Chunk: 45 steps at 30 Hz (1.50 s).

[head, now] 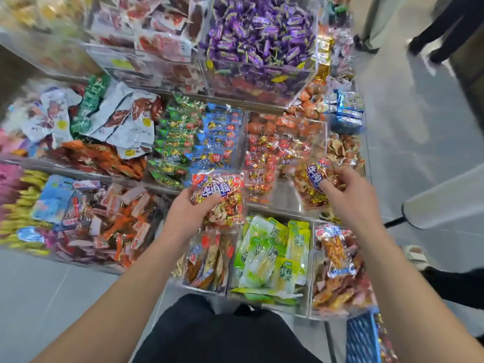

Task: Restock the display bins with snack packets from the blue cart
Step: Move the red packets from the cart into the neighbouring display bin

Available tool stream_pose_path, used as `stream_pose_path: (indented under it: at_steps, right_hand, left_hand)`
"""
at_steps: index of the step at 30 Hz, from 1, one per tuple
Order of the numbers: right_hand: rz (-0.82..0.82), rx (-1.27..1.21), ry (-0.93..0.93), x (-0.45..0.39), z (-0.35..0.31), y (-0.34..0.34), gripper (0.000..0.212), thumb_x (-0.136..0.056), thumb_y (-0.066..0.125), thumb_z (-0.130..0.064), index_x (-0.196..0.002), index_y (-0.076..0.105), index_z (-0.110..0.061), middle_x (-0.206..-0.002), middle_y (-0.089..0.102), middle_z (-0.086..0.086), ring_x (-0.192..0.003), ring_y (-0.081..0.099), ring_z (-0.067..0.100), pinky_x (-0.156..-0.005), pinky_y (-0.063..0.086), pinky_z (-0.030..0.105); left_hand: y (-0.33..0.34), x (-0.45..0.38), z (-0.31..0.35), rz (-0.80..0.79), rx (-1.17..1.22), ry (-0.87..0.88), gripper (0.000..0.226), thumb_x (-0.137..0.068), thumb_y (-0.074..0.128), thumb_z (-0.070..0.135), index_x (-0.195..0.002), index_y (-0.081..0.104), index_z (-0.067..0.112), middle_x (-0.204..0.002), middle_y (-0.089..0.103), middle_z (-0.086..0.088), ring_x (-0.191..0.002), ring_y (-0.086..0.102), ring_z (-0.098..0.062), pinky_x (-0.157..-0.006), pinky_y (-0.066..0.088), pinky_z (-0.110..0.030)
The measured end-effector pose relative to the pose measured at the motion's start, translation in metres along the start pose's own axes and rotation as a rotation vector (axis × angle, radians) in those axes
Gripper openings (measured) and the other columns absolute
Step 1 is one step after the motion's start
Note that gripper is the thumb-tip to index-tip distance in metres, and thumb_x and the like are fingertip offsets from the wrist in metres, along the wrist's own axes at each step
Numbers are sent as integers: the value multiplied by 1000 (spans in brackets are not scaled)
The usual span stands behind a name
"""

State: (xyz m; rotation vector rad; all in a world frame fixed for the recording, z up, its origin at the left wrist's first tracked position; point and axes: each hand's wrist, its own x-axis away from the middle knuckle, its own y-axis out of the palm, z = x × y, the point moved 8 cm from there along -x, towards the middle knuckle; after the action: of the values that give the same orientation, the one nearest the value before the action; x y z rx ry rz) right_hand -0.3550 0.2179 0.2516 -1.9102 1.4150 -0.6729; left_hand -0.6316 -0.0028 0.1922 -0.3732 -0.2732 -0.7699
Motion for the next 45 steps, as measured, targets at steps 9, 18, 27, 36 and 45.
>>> stream_pose_path:
  at_steps: [9, 18, 27, 36, 45]
  right_hand:
    - [-61, 618, -114, -116, -28, 47, 36, -91, 57, -43, -108, 59, -11, -80, 64, 8, -76, 64, 32, -58, 42, 33]
    - [-265, 836, -165, -173, -21, 115, 19, -89, 57, -11, -107, 51, -13, -95, 69, 12, -88, 68, 35, -63, 43, 35]
    - [-280, 914, -268, -181, 4, 161, 35, -87, 50, -3, -120, 47, -12, -104, 68, 12, -111, 55, 34, -82, 42, 41]
    - [-251, 763, -97, -168, 29, 172, 35, -85, 52, 5, -113, 52, -17, -93, 63, 6, -66, 58, 30, -51, 36, 33]
    - [-299, 84, 267, -119, 58, 191, 85, -85, 61, -11, -154, 16, -30, -122, 58, 12, -82, 59, 25, -64, 47, 31]
  left_hand:
    - [16, -57, 30, -15, -20, -23, 94, -79, 74, 59, -155, 33, 20, -148, 46, 2, -115, 44, -11, -93, 38, -38]
    - [33, -108, 42, -96, 83, -90, 117, -55, 73, 70, -154, 34, 21, -134, 42, 11, -122, 40, -12, -97, 34, -40]
    - [42, -130, 30, -101, 123, -145, 84, -77, 75, 56, -148, 42, 27, -131, 43, 19, -119, 43, -5, -100, 32, -33]
    - [42, -127, 25, -105, 122, -172, 85, -81, 78, 49, -151, 39, 21, -126, 48, 19, -122, 44, -10, -99, 34, -38]
    - [43, -123, 31, -120, 92, -182, 124, -53, 76, 71, -157, 28, 23, -158, 39, 3, -136, 43, -17, -109, 34, -45]
